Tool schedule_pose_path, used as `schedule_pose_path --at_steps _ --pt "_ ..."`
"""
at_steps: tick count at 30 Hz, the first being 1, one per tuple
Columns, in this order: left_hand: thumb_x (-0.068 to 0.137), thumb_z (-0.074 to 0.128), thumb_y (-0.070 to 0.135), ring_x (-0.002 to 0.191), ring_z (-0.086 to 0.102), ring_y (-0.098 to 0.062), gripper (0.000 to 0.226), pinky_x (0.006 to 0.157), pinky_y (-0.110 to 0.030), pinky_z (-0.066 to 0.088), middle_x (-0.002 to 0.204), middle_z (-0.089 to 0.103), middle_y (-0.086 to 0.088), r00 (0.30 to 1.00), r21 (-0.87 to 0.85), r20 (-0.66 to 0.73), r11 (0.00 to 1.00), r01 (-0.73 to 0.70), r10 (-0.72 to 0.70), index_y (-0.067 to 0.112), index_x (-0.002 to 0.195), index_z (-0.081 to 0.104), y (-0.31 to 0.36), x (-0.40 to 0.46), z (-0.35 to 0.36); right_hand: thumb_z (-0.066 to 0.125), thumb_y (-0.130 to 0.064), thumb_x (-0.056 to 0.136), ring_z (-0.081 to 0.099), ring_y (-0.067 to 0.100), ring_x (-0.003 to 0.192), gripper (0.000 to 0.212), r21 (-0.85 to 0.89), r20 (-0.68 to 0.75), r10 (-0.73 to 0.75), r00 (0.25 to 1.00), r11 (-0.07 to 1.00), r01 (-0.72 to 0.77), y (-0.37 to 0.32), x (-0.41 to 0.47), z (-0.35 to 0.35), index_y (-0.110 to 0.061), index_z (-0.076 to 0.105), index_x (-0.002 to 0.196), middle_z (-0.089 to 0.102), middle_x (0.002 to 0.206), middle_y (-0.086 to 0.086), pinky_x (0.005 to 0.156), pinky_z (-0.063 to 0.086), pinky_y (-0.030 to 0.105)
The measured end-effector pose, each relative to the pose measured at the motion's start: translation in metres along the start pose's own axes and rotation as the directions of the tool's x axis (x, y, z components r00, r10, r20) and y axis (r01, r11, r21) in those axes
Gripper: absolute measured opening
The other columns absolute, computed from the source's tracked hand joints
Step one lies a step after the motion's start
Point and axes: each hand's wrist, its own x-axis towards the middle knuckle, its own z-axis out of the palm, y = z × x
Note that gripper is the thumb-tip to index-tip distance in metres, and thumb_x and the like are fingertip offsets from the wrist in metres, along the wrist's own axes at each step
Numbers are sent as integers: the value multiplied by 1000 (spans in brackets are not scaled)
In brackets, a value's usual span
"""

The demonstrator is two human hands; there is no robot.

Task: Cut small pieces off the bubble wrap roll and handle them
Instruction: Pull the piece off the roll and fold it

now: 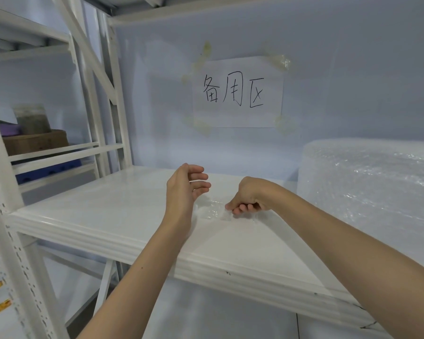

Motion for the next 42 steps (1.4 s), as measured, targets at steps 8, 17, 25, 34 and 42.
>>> schedule_pose_path --at_steps 8,17,25,34,42 --pt "100 38 22 62 62 -20 34 68 -28 53 76 64 -8 1000 3 4 1000 -4 4 5 87 64 0 0 0 61 -12 92 37 8 49 29 -7 -6 -3 1000 1000 3 2 0 -3 -12 59 63 57 66 0 38 29 13" --pt "99 38 21 60 63 -19 33 66 -27 53 76 64 -9 1000 6 3 1000 -2 2 5 86 64 1 0 1 63 -11 90 39 10 49 26 56 -10 -46 999 997 46 2 -2 1 -10 62 65 62 67 3 37 31 14" --pt "99 38 21 60 62 -19 34 67 -27 53 75 63 -9 1000 3 -5 1000 -3 3 5 85 64 1 -1 1 63 -9 91 41 7 42 21 111 -35 -34 999 993 38 -4 -16 -8 -7 63 70 63 66 3 32 32 13" --pt "100 37 20 59 62 -18 34 63 -24 53 75 62 -9 1000 -12 -10 1000 1 -1 5 84 64 3 -2 1 54 -25 88 51 20 46 32 -133 -505 -309 806 950 281 18 -54 -27 0 63 70 61 56 6 46 41 22" --pt "98 39 19 58 63 -19 33 65 -27 53 71 62 -9 1000 54 7 999 -4 3 4 82 64 2 -4 3 65 -48 77 63 29 74 43 -367 -415 -324 850 915 169 52 -48 9 -6 57 73 64 79 8 62 48 33"
